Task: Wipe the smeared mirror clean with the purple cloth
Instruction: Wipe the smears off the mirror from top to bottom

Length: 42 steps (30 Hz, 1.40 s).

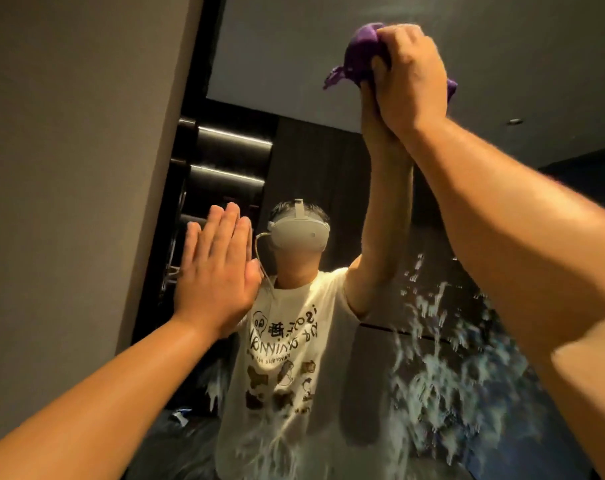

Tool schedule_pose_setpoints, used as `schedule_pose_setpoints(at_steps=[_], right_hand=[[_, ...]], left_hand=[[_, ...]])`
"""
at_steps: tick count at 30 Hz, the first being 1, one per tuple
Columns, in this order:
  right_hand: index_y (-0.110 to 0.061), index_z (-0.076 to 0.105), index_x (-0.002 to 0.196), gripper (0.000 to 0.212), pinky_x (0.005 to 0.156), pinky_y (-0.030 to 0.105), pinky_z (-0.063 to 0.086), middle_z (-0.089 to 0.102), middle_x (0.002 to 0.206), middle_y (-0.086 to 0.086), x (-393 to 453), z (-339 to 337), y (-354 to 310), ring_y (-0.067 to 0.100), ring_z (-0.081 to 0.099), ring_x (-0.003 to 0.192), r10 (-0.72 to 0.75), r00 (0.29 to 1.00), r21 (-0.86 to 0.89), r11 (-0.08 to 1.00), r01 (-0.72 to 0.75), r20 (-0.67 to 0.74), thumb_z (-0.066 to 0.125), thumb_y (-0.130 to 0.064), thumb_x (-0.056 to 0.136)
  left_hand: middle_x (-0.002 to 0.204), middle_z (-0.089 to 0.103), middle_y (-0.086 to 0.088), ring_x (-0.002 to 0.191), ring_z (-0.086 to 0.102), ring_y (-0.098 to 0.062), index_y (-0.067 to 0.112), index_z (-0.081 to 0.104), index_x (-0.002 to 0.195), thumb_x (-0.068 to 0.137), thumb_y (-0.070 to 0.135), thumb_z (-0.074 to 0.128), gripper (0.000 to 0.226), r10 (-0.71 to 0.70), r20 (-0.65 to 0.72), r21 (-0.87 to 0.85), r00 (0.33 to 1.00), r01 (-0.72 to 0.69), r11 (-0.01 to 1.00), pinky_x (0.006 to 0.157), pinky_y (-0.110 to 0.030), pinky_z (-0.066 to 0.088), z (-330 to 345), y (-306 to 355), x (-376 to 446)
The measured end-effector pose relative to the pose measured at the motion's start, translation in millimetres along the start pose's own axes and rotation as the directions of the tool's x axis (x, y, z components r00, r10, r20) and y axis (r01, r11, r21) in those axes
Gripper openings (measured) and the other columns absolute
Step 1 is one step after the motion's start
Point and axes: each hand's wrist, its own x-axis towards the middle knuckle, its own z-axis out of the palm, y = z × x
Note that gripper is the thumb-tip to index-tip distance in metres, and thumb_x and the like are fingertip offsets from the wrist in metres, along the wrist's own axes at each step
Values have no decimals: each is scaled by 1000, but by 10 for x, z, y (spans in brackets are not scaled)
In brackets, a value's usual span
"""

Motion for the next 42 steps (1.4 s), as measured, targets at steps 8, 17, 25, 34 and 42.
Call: schedule_pose_setpoints(at_steps=[8, 17, 25, 34, 42], right_hand=[[-12, 50, 137, 42, 113, 46, 37, 49, 145, 11, -2281, -73, -588, 30, 47, 133, -531, 795, 139, 847, 514, 295, 49, -12, 95], [-12, 62, 128, 32, 99, 43, 50, 62, 134, 7, -3039, -642, -177, 24, 59, 121, -632, 724, 443, 752, 488, 276, 58, -9, 97], [-10, 62, 128, 37, 106, 17, 37, 62, 129, 5, -430, -717, 796, 18, 56, 120, -11, 999, 95, 995, 7, 46, 42, -20, 99], [-10, 46, 139, 38, 114, 46, 35, 45, 148, 12, -1655, -431, 454, 30, 43, 135, -313, 914, -87, 935, 344, 257, 45, -14, 101], [-16, 52, 138, 42, 103, 43, 47, 52, 146, 5, -3814, -869, 158, 23, 49, 135, -606, 621, 390, 795, 464, 497, 57, -12, 96]], left_hand=[[163, 17, -14, 152, 8, -27, 1, 26, 153, 94, 32, 27, 66, 13, -28, -21, 1000, -14, 1000, 123, -50, 9, 37, -27, -28], [164, 10, -15, 153, 0, -25, 1, 21, 154, 92, 37, 24, 72, -70, 49, -20, 996, 71, 997, 123, -47, -2, -101, 245, 30], [164, 14, -14, 153, 5, -27, 2, 25, 153, 92, 35, 30, 70, -5, 11, -61, 1000, 6, 998, 123, -49, 1, 17, 774, 246], [163, 17, -15, 152, 8, -29, 2, 26, 153, 92, 35, 26, 70, 7, -22, -4, 1000, -7, 1000, 122, -53, 8, 79, 781, 244], [164, 15, -15, 152, 6, -29, 2, 25, 154, 92, 36, 23, 71, -9, 25, -6, 1000, 9, 1000, 123, -51, 5, -21, 823, 244]])
